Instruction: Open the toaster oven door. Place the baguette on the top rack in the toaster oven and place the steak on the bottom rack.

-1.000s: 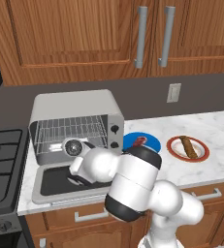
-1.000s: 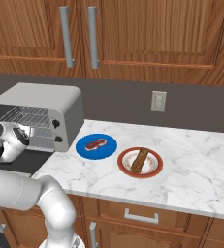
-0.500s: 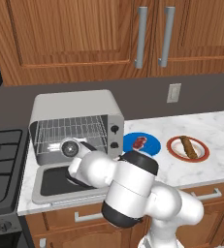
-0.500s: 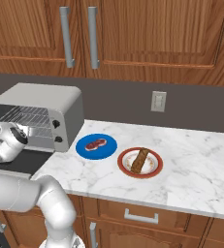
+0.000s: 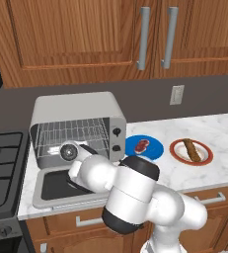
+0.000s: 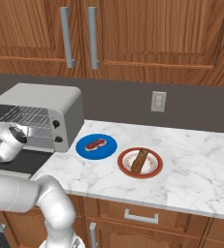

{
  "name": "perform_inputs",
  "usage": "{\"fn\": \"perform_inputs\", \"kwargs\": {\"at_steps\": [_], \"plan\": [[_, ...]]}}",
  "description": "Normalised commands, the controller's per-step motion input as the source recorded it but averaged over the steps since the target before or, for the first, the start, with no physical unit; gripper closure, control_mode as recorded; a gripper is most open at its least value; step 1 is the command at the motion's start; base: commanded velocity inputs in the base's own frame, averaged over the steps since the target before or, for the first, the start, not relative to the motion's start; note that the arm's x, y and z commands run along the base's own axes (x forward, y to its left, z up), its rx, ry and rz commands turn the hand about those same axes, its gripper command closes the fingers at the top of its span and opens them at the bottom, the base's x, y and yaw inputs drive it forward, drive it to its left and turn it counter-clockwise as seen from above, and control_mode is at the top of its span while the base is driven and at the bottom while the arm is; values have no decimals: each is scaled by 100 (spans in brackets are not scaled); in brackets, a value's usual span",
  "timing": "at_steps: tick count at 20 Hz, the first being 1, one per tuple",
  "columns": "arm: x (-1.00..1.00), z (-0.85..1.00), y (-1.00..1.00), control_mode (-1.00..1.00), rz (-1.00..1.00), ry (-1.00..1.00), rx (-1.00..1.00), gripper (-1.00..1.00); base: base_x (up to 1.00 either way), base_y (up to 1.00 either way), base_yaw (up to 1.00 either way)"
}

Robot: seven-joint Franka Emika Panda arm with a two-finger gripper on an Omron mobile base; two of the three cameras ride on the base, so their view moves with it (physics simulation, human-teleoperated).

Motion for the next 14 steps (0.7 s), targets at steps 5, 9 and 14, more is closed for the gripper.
{"fn": "perform_inputs", "kwargs": {"at_steps": [5, 9, 14], "plan": [[-15, -50, 5, -100, 0, 0, 0, -100, 0, 0, 0], [-17, -49, 8, -100, 1, 8, 0, -100, 0, 0, 0], [-25, -45, 9, -100, 3, 12, 0, -100, 0, 0, 0]]}}
